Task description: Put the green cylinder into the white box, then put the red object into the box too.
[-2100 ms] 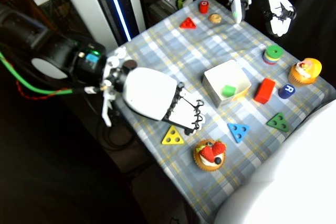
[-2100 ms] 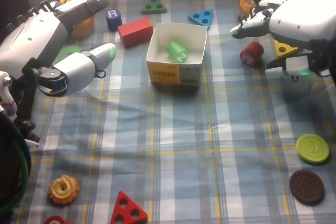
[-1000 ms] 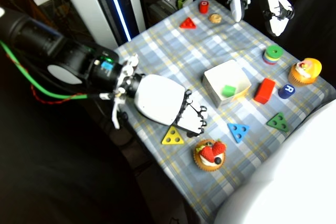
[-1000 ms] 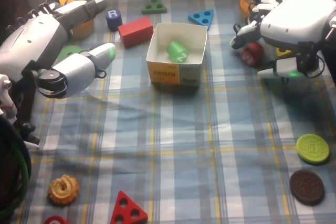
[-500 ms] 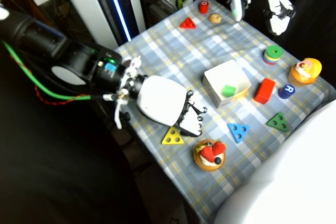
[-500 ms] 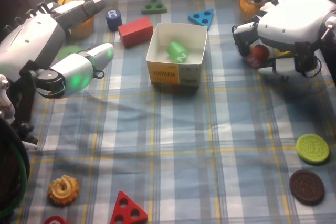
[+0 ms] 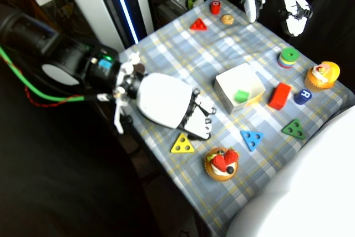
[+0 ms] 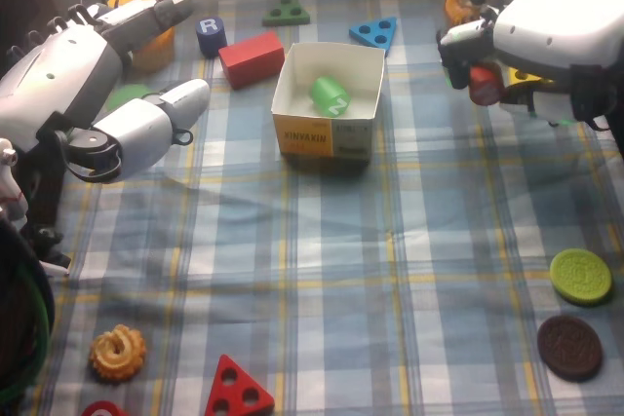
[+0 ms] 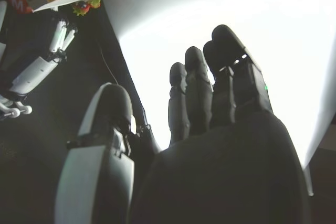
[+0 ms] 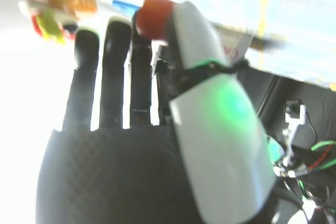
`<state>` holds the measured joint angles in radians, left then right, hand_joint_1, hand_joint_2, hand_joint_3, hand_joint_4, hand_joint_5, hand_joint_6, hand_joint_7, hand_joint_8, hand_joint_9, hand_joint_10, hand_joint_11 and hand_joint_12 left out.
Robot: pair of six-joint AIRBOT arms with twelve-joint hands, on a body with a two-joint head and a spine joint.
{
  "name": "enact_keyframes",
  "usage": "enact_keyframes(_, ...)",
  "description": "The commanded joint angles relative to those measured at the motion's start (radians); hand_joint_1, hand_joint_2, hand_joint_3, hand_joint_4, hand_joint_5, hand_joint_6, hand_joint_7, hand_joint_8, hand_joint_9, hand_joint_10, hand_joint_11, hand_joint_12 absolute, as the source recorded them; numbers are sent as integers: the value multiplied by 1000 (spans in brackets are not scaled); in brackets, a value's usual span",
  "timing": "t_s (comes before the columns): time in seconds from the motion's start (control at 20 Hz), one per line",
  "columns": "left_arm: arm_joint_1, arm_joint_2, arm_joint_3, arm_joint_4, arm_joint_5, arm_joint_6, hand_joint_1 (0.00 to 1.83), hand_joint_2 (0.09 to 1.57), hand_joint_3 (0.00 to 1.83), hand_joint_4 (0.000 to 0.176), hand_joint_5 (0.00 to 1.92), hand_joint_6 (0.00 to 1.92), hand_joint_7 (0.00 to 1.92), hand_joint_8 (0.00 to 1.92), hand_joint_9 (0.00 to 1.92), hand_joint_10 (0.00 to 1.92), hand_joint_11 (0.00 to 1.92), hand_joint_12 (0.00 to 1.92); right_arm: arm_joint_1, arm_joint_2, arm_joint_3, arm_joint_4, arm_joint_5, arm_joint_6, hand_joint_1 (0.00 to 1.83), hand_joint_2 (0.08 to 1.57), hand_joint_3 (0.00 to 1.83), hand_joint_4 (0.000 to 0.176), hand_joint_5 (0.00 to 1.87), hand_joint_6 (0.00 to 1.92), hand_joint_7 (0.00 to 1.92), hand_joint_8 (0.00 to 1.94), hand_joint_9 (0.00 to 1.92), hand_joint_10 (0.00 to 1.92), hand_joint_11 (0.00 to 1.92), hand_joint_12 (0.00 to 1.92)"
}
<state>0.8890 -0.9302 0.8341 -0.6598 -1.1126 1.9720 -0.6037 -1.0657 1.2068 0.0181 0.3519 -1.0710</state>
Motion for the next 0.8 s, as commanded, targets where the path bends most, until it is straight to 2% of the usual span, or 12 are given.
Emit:
enact_keyframes(0.0,-6,5,-1,45,-110,-7,597,1356,0,34,358,10,378,7,0,828,0,1481,16,5,-4,-5,133,-2,1150,1296,4,0,613,1532,720,1472,376,1706,147,1921)
enact_keyframes(0.1,-5,5,-1,45,-111,-7,587,1355,0,36,358,9,379,6,0,829,0,1471,26,10,-16,-18,146,-2,1111,1307,5,9,605,1536,686,1537,324,1748,177,1921)
enact_keyframes(0.2,-5,5,-1,45,-112,-7,598,1356,0,37,357,7,391,9,0,883,0,1509,39,12,-28,-34,152,-2,1119,1309,0,0,615,1449,687,1622,338,1816,262,1921)
enact_keyframes(0.3,-5,5,-2,45,-113,-7,590,1354,0,33,361,8,400,11,0,891,0,1513,53,17,-43,-58,163,-2,1115,1299,0,0,621,1483,706,1541,342,1773,171,1921)
enact_keyframes(0.35,-5,5,-2,45,-114,-7,579,1356,0,39,358,6,397,10,0,906,0,1523,61,19,-50,-70,169,-2,1121,1286,0,16,641,1495,728,1459,347,1715,154,1921)
enact_keyframes(0.4,-5,5,-2,45,-115,-7,560,1361,1,49,344,2,374,5,0,847,0,1484,73,20,-59,-87,178,-2,1124,1280,0,20,652,1492,734,1433,348,1699,154,1921)
enact_keyframes(0.45,-5,5,-2,45,-115,-7,570,1358,0,41,352,5,385,9,7,863,0,1522,78,21,-63,-94,181,-2,1134,1278,0,0,645,1437,746,1484,386,1742,230,1921)
enact_keyframes(0.55,-5,5,-2,45,-116,-7,570,1352,0,26,362,7,396,9,0,921,0,1579,102,21,-72,-128,191,-2,1143,1276,0,0,651,1394,747,1522,466,1779,381,1921)
enact_keyframes(0.6,-5,5,-2,45,-116,-7,555,1348,0,25,355,3,379,6,0,853,0,1508,110,21,-70,-141,190,-2,1144,1271,0,0,676,1374,738,1527,482,1741,406,1921)
enact_keyframes(0.65,-5,5,-2,45,-117,-7,587,1345,0,12,364,6,391,9,12,850,0,1535,125,20,-65,-153,190,-2,1129,1278,1,9,672,1434,712,1508,484,1679,382,1921)
enact_keyframes(0.7,-5,5,-2,45,-117,-7,598,1342,0,19,367,6,399,10,25,871,0,1563,136,8,-59,-160,185,-2,1138,1267,0,8,683,1419,742,1468,507,1670,400,1921)
enact_keyframes(0.75,-5,5,-2,45,-117,-7,590,1342,0,24,367,5,391,6,14,865,0,1552,146,-11,-49,-169,178,-2,1141,1266,0,0,665,1434,764,1448,487,1670,292,1921)
